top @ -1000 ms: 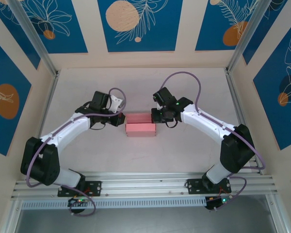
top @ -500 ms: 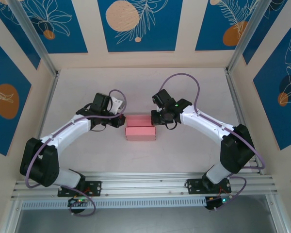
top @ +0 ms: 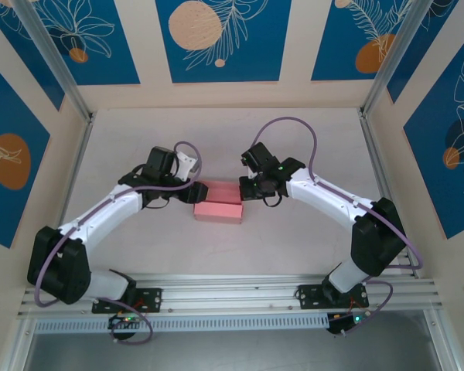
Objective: Fold the paper box
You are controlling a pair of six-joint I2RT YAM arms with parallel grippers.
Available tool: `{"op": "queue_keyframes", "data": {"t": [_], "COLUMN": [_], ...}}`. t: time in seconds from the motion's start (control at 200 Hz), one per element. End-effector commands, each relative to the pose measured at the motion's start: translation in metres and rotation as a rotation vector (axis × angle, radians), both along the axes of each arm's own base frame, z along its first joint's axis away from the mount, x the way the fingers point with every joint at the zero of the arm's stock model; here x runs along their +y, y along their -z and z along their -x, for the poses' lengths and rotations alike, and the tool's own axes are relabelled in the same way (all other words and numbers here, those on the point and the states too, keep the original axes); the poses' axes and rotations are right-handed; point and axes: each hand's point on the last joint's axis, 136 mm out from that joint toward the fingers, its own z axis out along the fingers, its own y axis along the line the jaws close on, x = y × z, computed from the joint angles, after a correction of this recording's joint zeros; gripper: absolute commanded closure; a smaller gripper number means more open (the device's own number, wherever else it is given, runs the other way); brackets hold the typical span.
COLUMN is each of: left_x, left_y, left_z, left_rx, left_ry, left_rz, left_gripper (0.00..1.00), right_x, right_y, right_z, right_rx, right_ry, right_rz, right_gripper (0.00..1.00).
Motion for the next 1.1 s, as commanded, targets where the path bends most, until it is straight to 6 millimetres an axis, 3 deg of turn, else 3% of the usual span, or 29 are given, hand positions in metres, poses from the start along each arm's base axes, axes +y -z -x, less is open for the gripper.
{"op": "queue_keyframes", "data": {"t": [0.0,0.09,0.265,0.345,0.475,0.605,0.675,0.765,0.89,1.095], "left_x": [0.012,0.026,0.046,0.050,0.018,-0.008,-0.007,-0.002,-0.008,-0.022], "left_y": [-0.020,-0.027,-0.037,-0.041,-0.048,-0.023,-0.001,0.033,0.049,0.036], "left_z": [0.000,0.000,0.010,0.017,0.044,0.084,0.101,0.106,0.081,0.022], "left_rx": [-0.066,-0.106,-0.143,-0.141,-0.072,0.102,0.183,0.240,0.135,-0.077], "left_ry": [-0.034,-0.081,-0.134,-0.138,-0.027,0.114,0.155,0.137,0.096,0.031], "left_rz": [-0.059,-0.104,-0.156,-0.150,0.034,0.070,0.022,-0.027,-0.029,-0.033], "left_gripper": [0.34,0.27,0.27,0.38,0.66,0.89,0.93,0.94,0.95,0.98], "right_x": [0.012,0.012,0.015,0.016,0.017,0.017,0.017,0.017,0.019,0.022], "right_y": [-0.018,-0.016,-0.013,-0.014,-0.014,-0.011,-0.008,-0.002,-0.001,-0.006], "right_z": [-0.003,-0.003,-0.005,-0.005,-0.006,-0.006,-0.007,-0.006,-0.005,-0.007], "right_rx": [-0.034,-0.029,-0.019,-0.019,-0.020,-0.016,-0.011,0.000,0.006,0.000], "right_ry": [-0.034,-0.034,-0.038,-0.040,-0.045,-0.047,-0.047,-0.050,-0.059,-0.069], "right_rz": [-0.050,-0.047,-0.047,-0.047,-0.049,-0.042,-0.037,-0.032,-0.036,-0.045], "right_gripper": [0.95,0.95,0.95,0.95,0.95,0.95,0.95,0.95,0.95,0.96]}}
